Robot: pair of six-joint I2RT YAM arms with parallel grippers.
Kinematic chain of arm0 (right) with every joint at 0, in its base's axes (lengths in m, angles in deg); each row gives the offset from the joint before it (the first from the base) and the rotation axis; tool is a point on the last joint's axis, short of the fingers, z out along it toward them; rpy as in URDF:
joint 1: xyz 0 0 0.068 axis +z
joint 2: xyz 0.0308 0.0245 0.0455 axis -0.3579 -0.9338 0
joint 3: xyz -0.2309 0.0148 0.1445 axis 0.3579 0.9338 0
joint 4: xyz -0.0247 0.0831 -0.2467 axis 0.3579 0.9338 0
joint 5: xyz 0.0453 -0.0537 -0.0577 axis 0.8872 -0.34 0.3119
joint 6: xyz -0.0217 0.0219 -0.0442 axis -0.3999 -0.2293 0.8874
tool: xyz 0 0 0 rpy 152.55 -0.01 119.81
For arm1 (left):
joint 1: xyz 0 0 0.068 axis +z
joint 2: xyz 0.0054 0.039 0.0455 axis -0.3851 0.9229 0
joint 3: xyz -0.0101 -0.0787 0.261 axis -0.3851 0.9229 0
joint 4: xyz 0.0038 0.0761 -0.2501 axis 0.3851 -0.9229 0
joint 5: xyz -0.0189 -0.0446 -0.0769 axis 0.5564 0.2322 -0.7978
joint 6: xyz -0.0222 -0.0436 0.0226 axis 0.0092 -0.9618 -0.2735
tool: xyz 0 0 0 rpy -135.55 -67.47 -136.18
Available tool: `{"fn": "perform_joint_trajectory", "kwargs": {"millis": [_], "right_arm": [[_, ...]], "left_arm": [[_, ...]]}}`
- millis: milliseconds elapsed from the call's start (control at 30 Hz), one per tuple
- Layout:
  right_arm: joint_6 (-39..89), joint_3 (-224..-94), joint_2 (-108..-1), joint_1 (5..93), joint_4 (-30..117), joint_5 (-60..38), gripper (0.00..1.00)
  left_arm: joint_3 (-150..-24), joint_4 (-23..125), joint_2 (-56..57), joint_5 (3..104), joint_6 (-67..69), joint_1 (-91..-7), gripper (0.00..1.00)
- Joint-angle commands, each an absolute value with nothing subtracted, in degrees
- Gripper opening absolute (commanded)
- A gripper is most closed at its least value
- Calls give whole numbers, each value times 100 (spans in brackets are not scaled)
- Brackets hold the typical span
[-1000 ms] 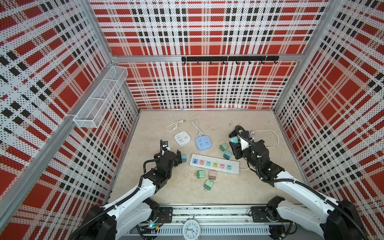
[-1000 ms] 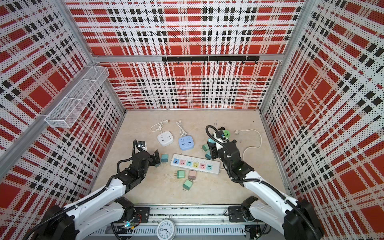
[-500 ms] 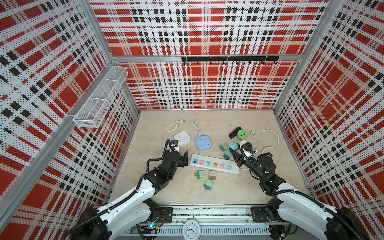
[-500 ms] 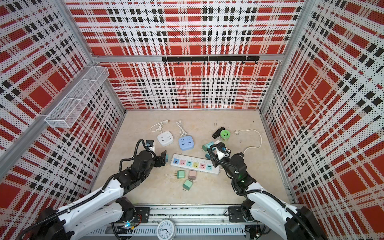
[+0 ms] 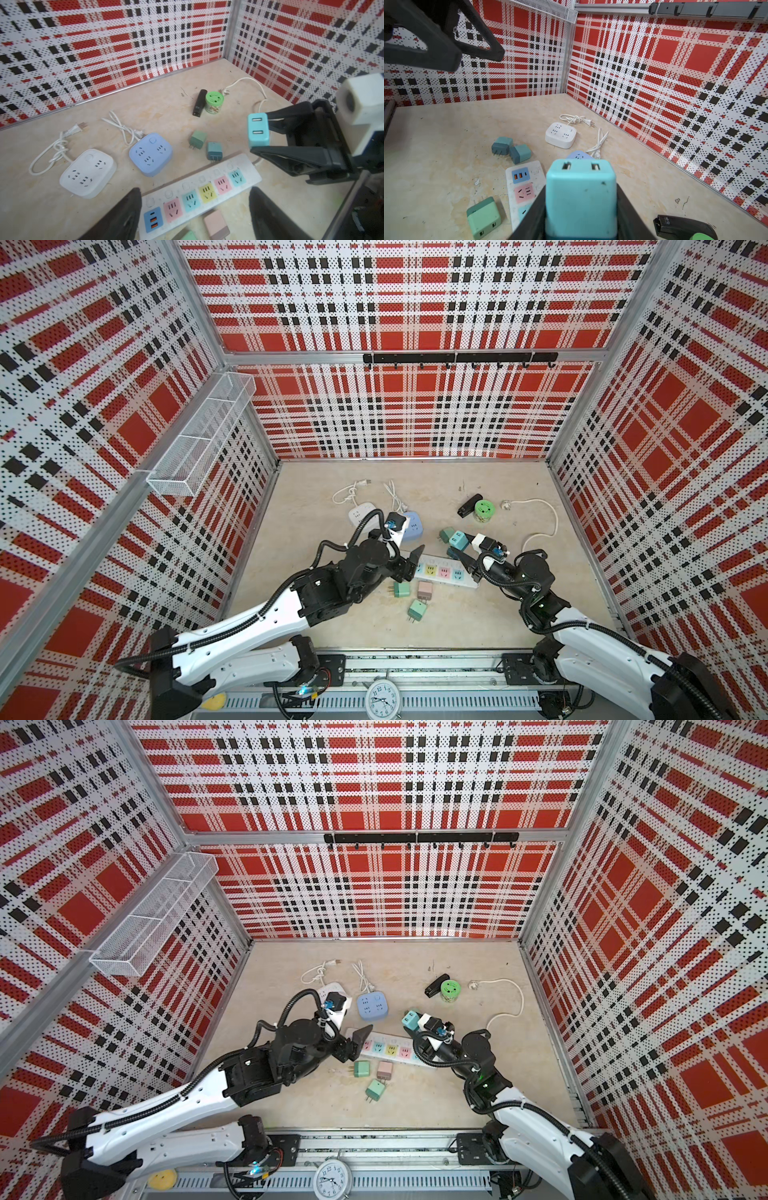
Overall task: Insert the plug
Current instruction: 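Lift the teal adapter with the right gripper while the left gripper reaches toward it, then close the left gripper on the teal adapter held by the right gripper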
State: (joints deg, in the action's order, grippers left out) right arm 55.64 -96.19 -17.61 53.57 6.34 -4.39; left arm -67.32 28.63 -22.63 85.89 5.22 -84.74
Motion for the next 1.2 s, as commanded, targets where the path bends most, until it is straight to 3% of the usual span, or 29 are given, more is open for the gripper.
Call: {"fn": "perform_joint_trajectory", "kwargs": {"millis": [0, 333, 1167], "right_arm": [[5837, -9514, -1552, 5406, 113, -238, 8], [6017, -9401, -1394, 5480, 73, -166, 7], [6368, -9267, -1358, 5742, -108, 110, 7]], "left_arm": [[-7071, 2476, -2006, 8529, 438, -8636, 82], [-7621, 2071, -1329, 7590, 176, -8655, 80], [-8387, 2217, -425, 7044, -94, -8571, 75]]}}
